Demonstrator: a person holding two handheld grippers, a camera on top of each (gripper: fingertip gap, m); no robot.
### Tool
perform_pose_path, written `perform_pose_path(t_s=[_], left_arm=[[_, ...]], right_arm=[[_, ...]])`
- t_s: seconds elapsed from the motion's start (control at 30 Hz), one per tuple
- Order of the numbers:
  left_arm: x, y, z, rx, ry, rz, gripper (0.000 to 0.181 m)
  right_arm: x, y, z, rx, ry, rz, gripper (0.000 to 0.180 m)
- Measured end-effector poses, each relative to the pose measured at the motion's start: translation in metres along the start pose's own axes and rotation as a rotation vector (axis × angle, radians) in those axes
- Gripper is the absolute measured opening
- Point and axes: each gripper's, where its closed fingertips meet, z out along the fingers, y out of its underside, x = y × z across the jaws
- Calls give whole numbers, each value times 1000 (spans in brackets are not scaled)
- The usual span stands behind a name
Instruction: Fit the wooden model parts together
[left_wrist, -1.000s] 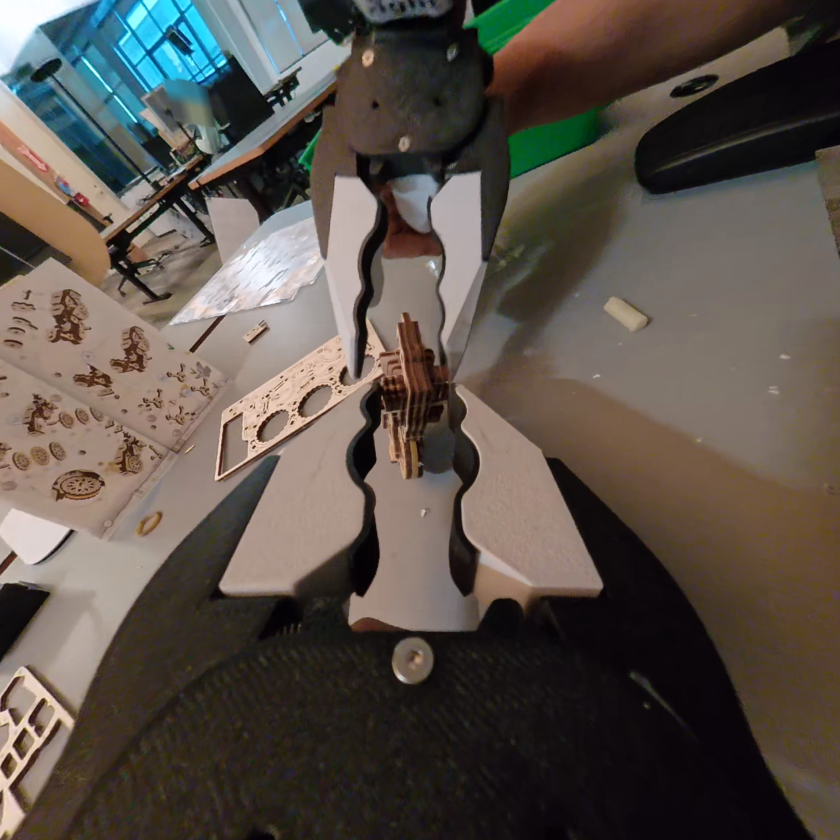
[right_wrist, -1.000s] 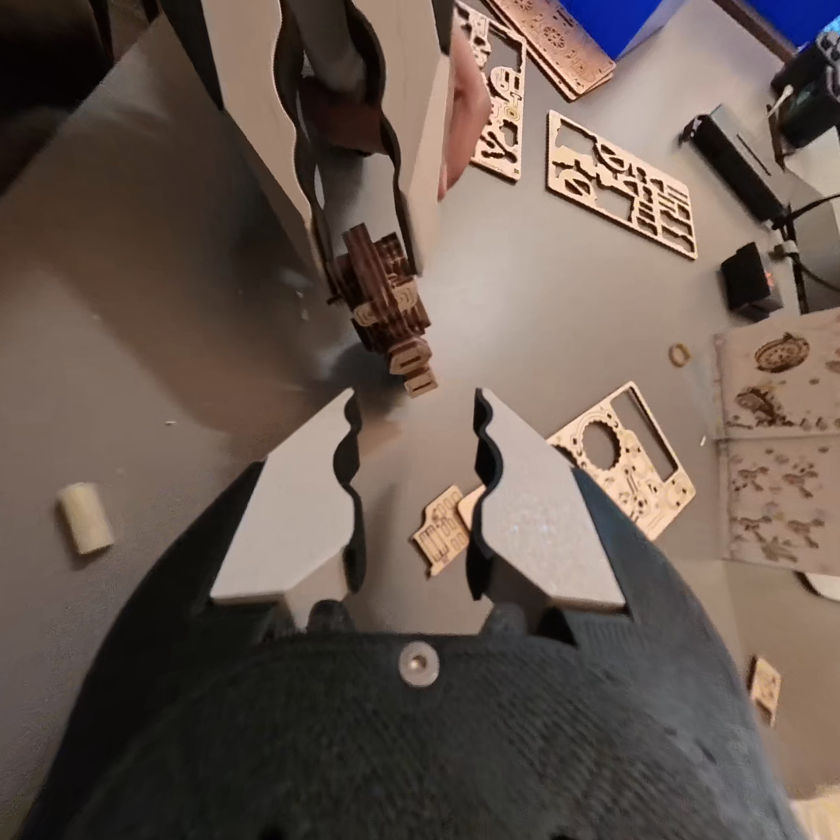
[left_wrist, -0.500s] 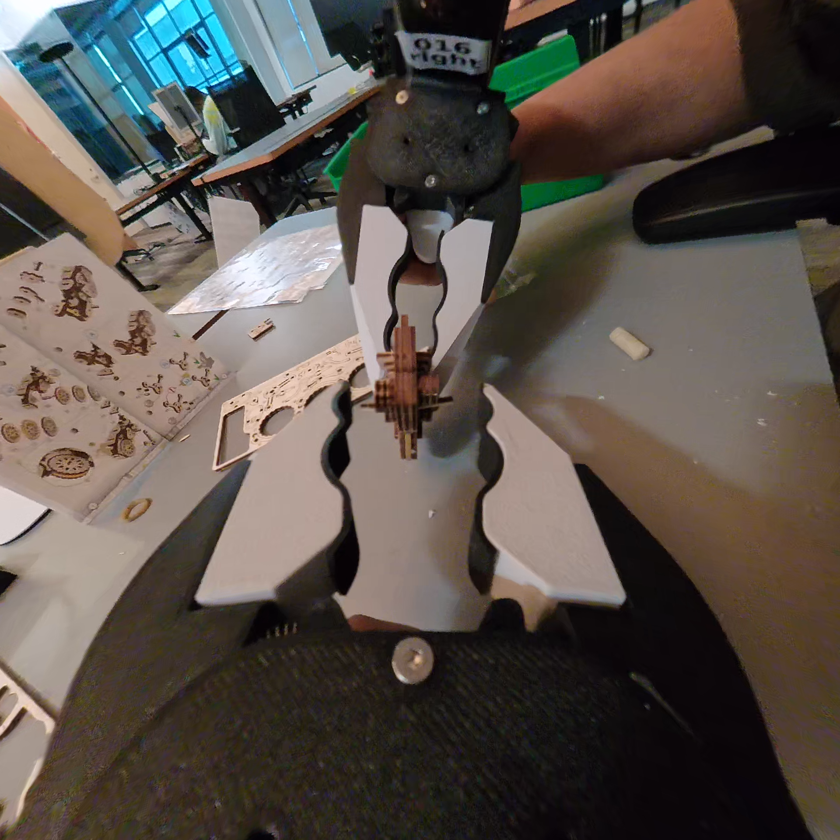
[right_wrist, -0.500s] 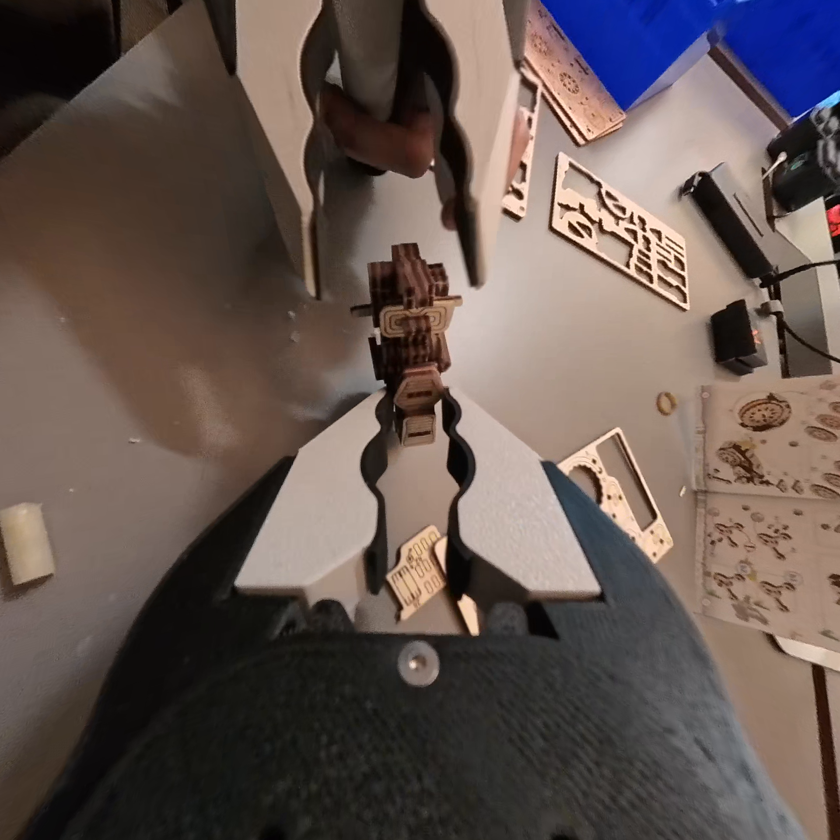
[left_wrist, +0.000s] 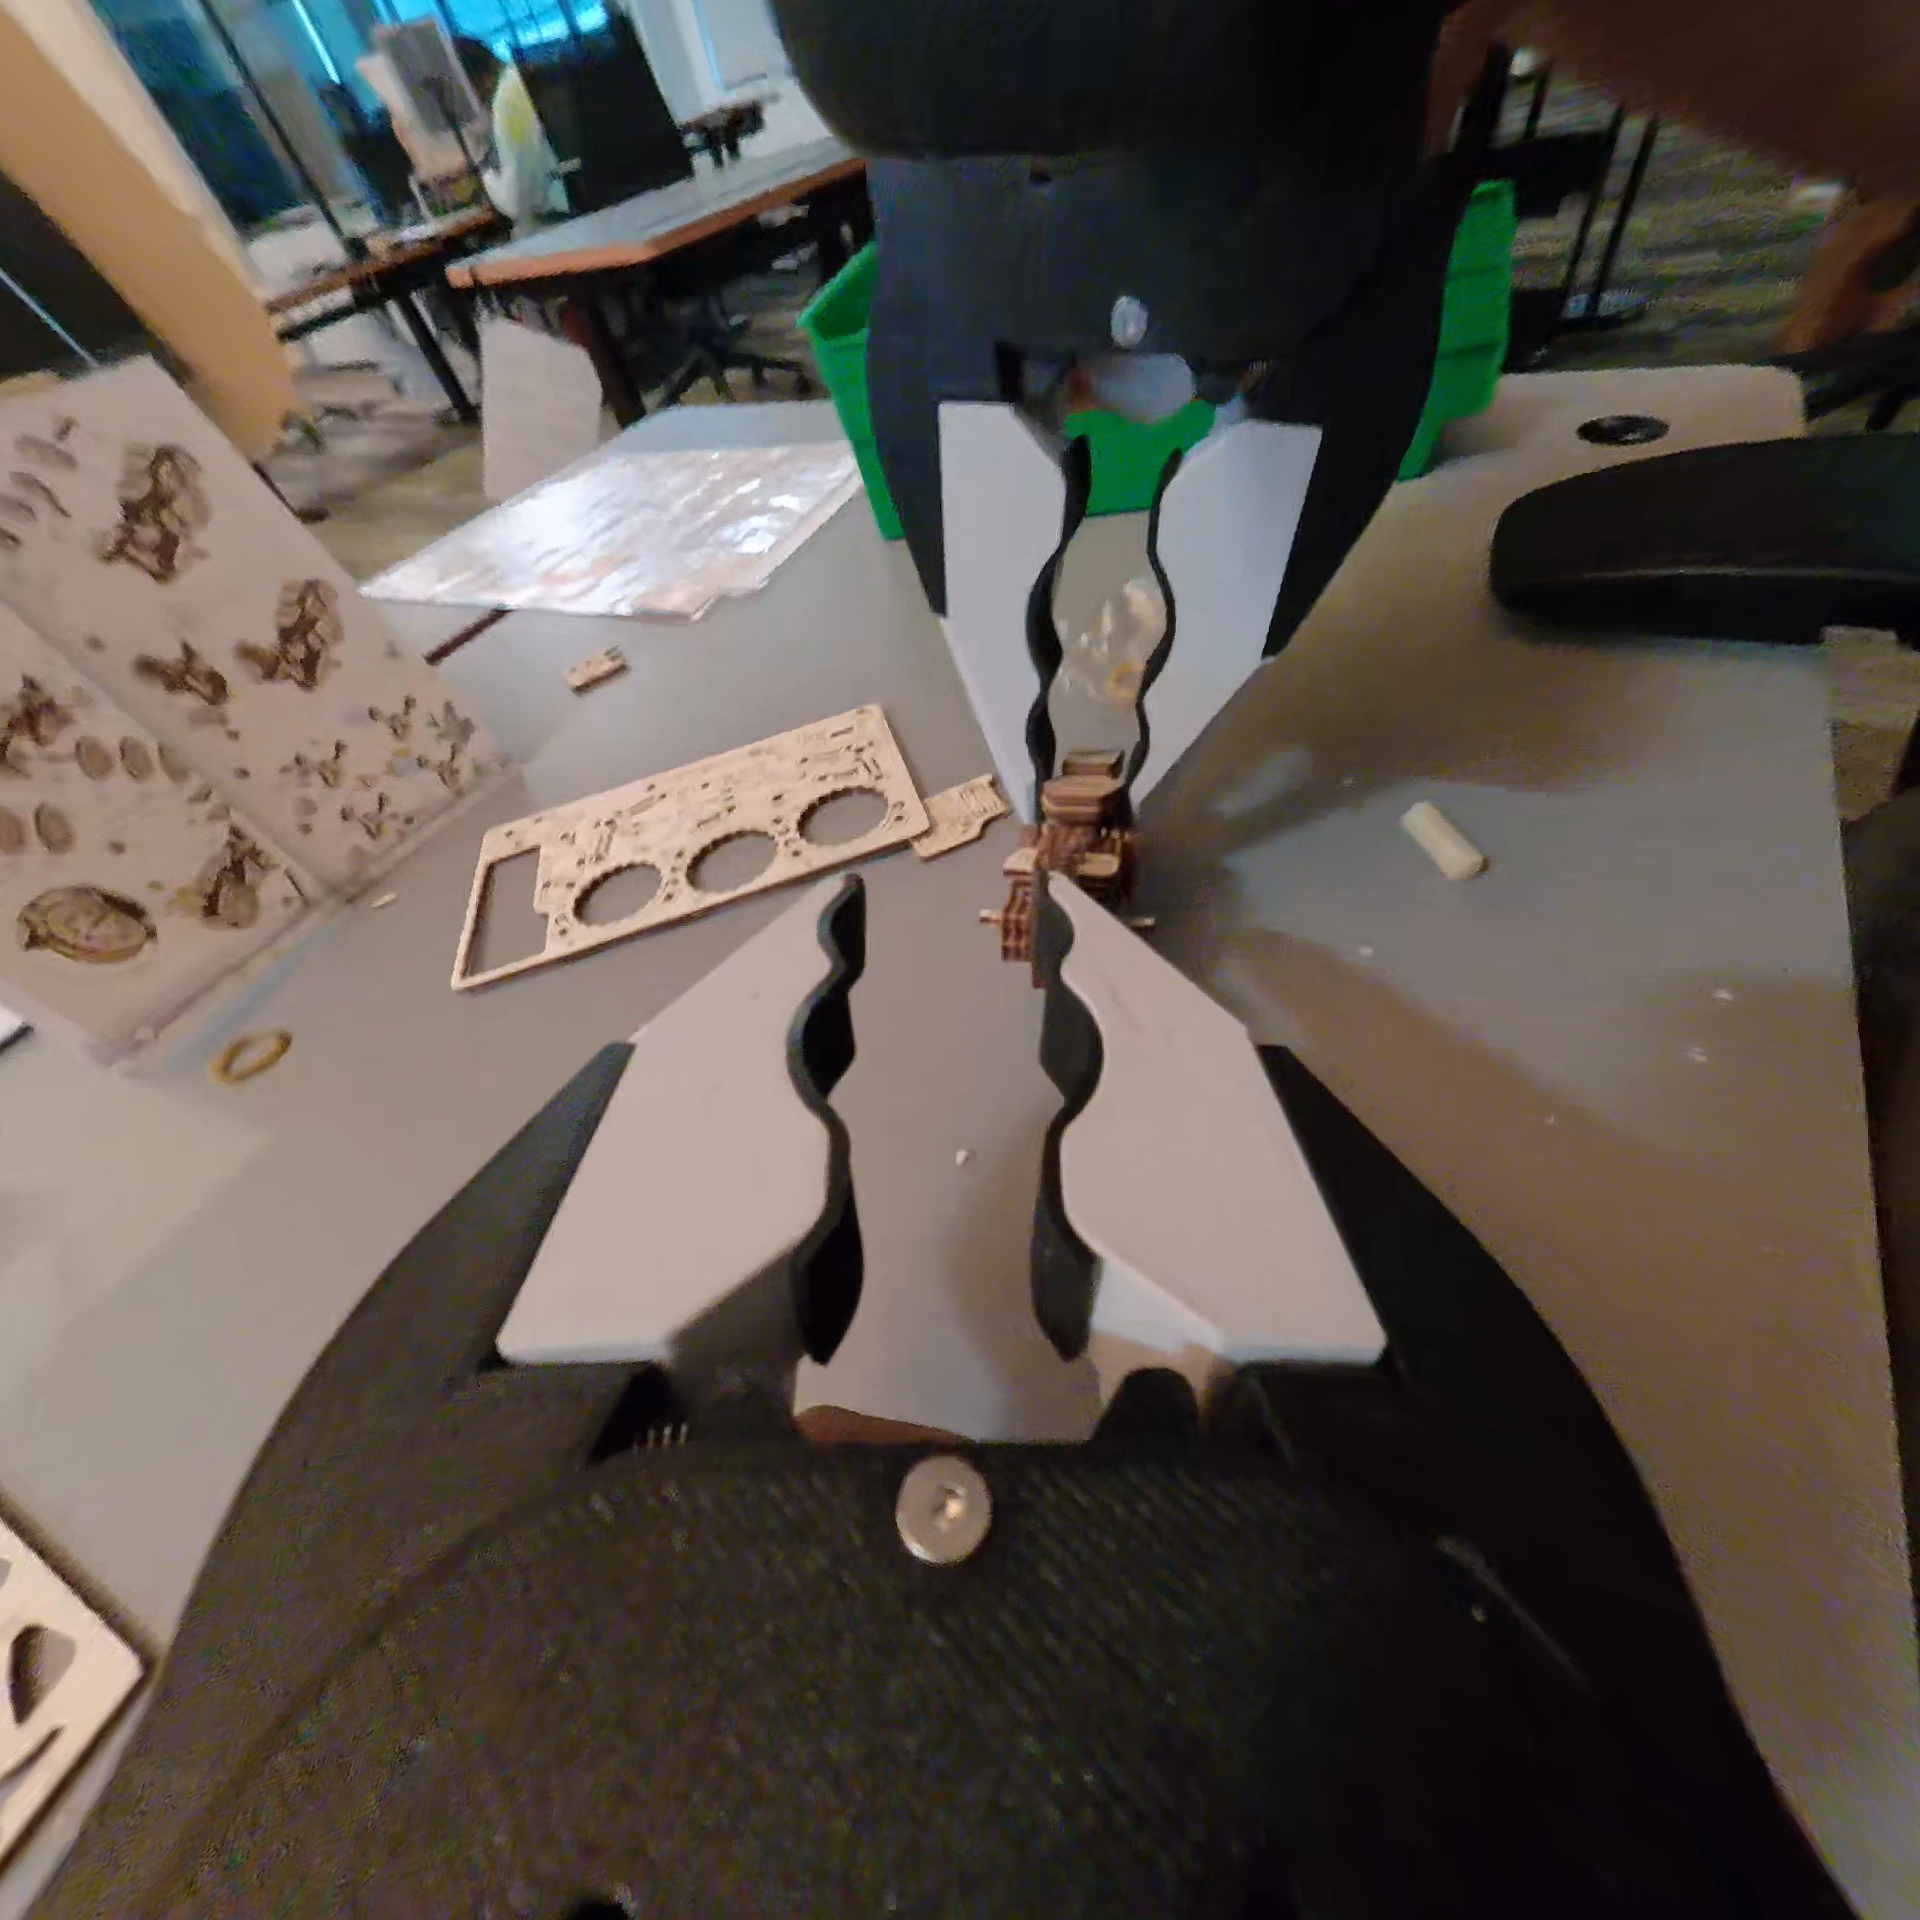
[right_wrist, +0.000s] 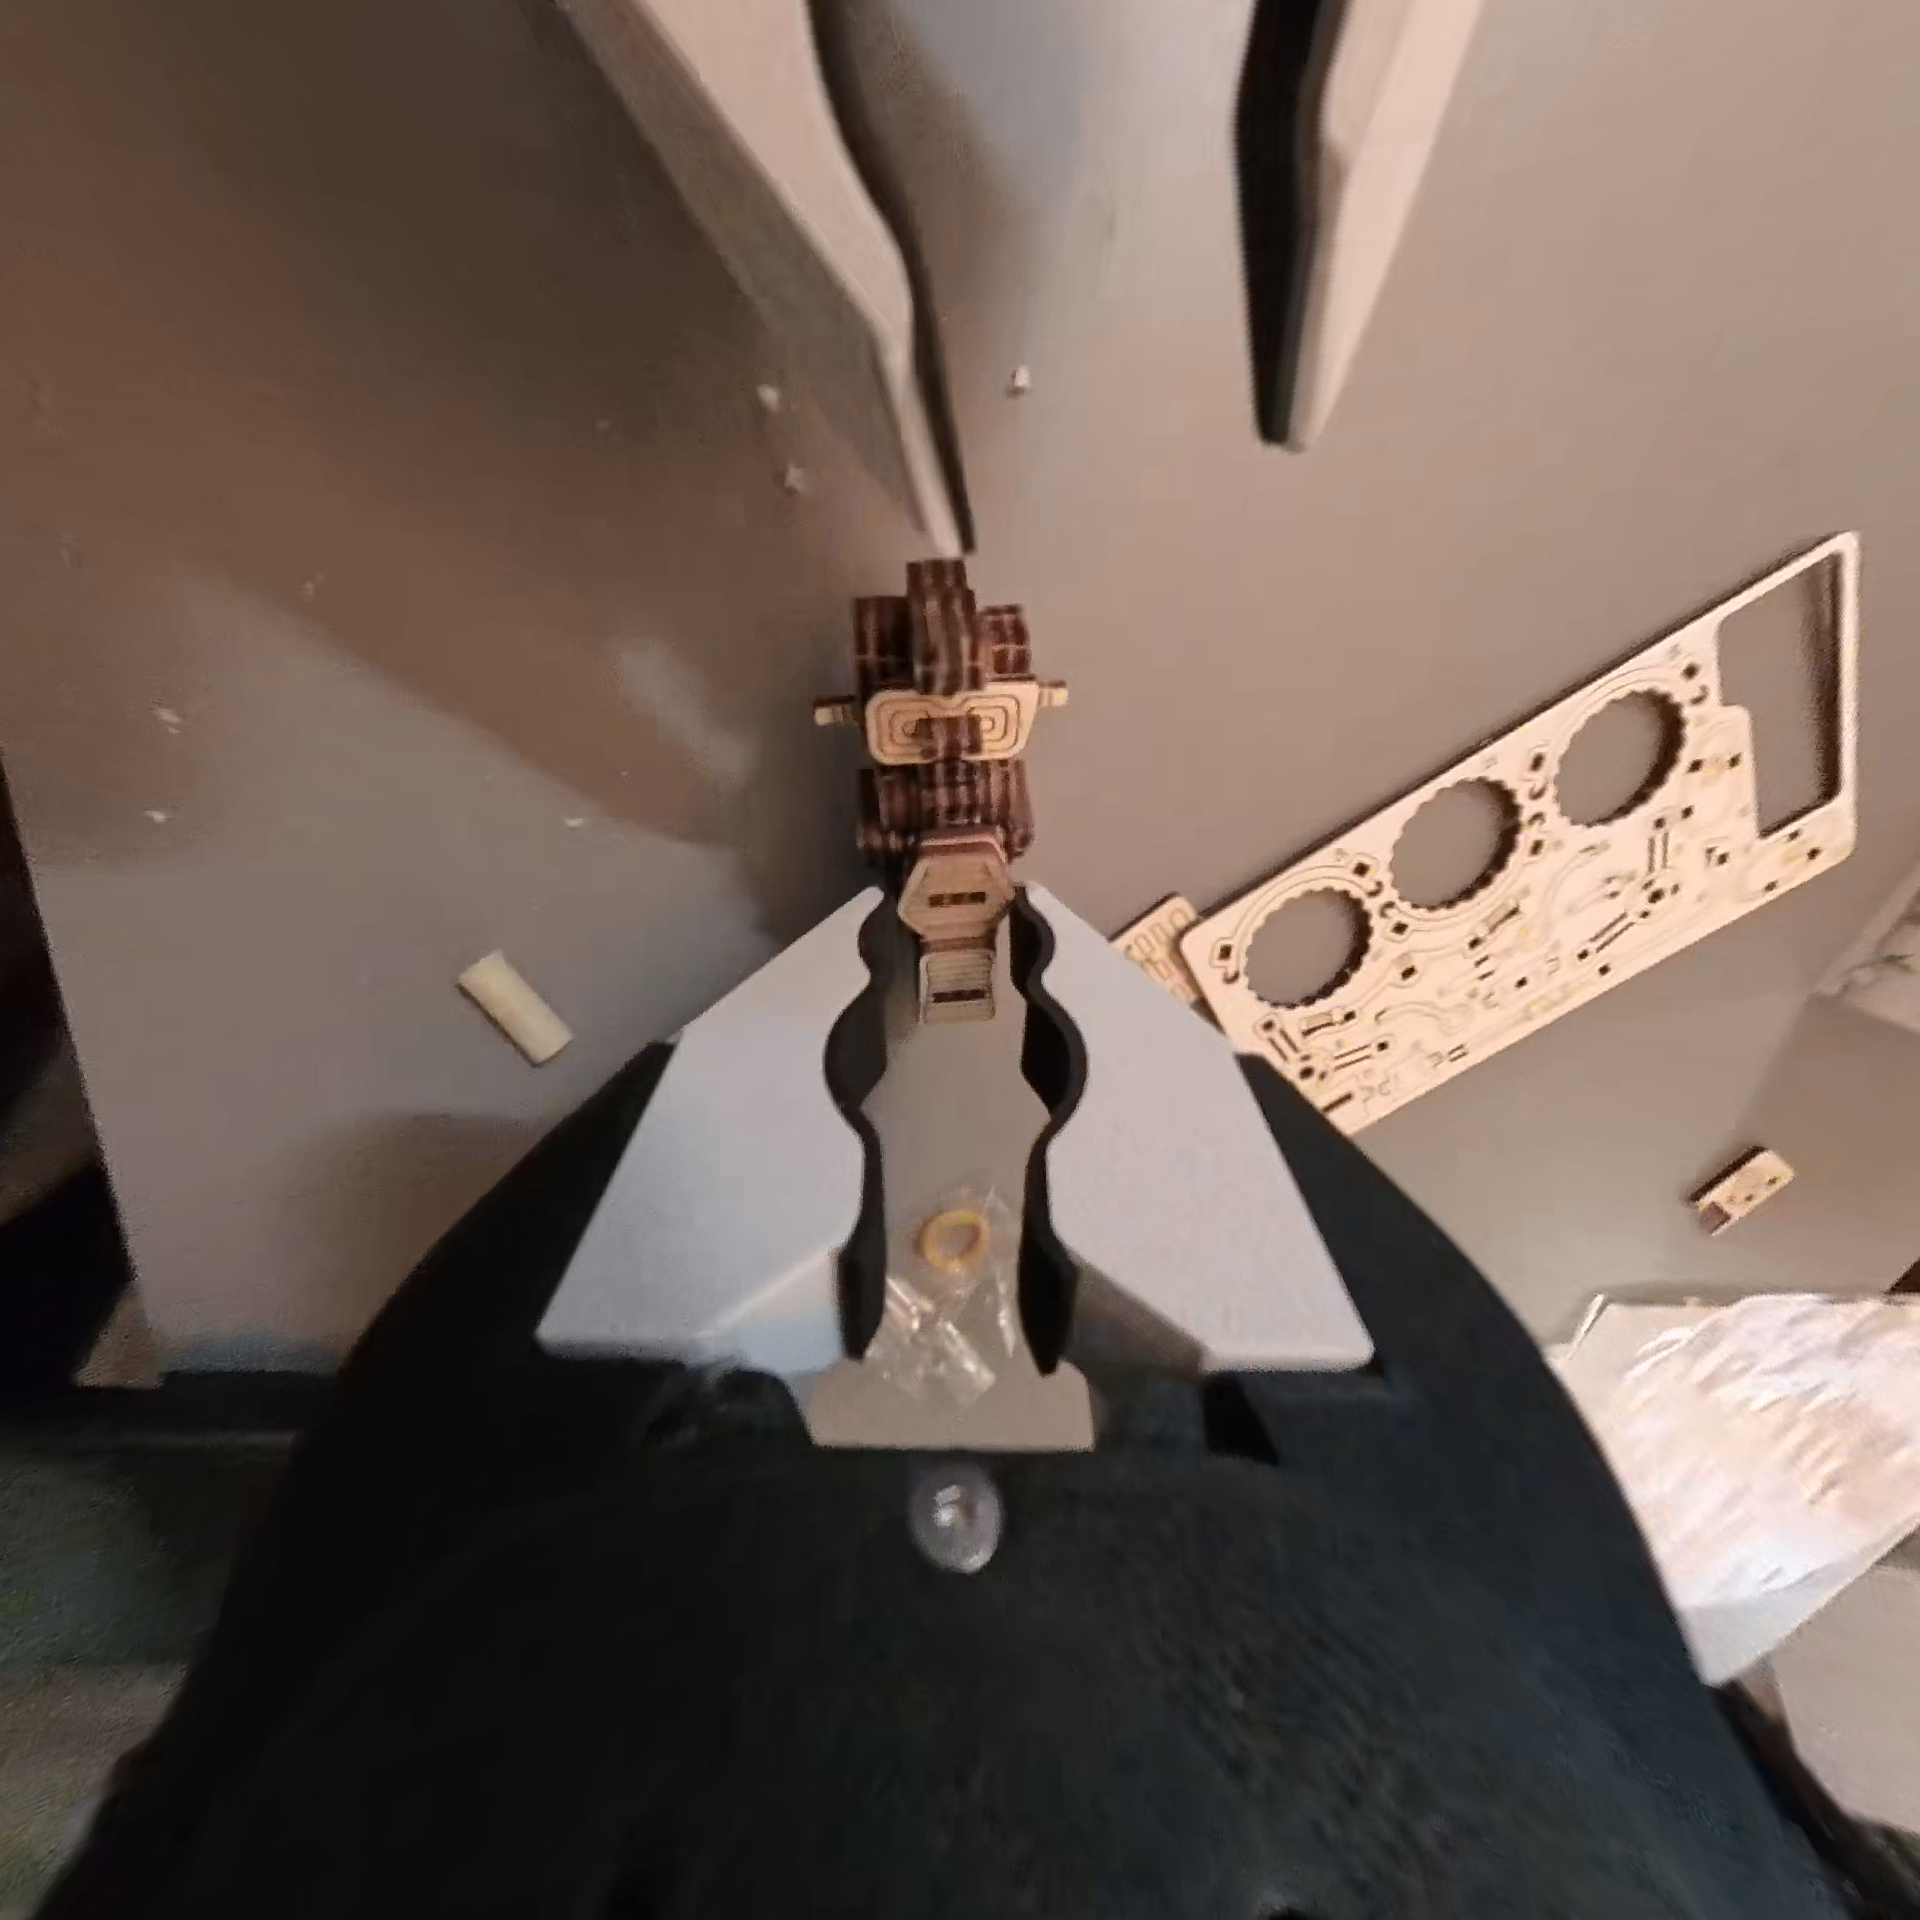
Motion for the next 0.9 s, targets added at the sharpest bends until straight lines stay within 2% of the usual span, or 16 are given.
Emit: perform_pose_path(t_s=[0.27, 0.33, 0.4, 0.5, 0.9], left_arm=[[7, 22, 1, -146, 92, -75, 38], [5, 27, 3, -175, 78, -89, 37], [7, 32, 2, -209, 96, -94, 28], [9, 38, 4, -249, 106, -98, 28], [10, 48, 7, -316, 152, -175, 33]], right_arm=[[1, -8, 3, -104, -67, 73, 19], [1, -10, 4, -115, -74, 60, 18], [1, -12, 6, -124, -80, 44, 18], [2, -13, 10, -134, -85, 16, 14], [2, -10, 11, -80, -105, 15, 25]])
